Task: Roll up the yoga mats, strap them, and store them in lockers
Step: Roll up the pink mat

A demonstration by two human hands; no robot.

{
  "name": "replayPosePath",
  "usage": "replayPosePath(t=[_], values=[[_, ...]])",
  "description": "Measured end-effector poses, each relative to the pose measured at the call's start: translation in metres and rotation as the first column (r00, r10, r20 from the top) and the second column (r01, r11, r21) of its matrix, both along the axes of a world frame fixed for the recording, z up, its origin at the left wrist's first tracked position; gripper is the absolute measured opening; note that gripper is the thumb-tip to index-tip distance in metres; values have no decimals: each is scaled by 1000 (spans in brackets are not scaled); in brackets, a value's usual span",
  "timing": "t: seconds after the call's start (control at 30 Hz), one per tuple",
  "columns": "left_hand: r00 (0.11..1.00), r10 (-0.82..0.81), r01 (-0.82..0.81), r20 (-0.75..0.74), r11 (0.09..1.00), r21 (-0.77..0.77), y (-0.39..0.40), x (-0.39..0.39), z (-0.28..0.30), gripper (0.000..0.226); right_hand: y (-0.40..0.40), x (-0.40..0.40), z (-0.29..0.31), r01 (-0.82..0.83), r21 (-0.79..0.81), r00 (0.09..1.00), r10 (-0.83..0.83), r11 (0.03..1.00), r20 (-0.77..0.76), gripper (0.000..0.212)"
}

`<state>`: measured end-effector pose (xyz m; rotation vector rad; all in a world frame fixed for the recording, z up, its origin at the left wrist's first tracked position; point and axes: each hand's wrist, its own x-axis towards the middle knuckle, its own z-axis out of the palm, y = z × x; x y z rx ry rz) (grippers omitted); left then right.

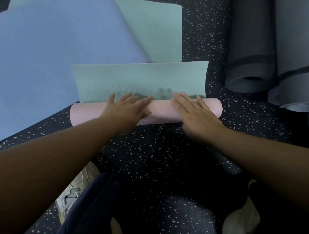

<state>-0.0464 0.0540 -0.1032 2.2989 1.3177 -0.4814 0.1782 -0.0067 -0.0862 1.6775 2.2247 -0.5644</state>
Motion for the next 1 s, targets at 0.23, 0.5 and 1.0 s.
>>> replayPosePath(t=[0.23, 0.5, 1.0], values=[[998, -1, -7, 57, 992, 125, -4, 6, -1, 57, 2, -1, -5, 54, -62, 990, -46, 997, 134, 91], [960, -257, 195, 106, 894, 404, -33, 0, -15, 82, 11, -3, -2, 78, -85, 987, -65, 993, 145, 95], [949, -271, 307, -163, 913, 271, -11, 9, -10, 93, 8, -2, 0, 106, -32, 992, -103, 994, 77, 88]])
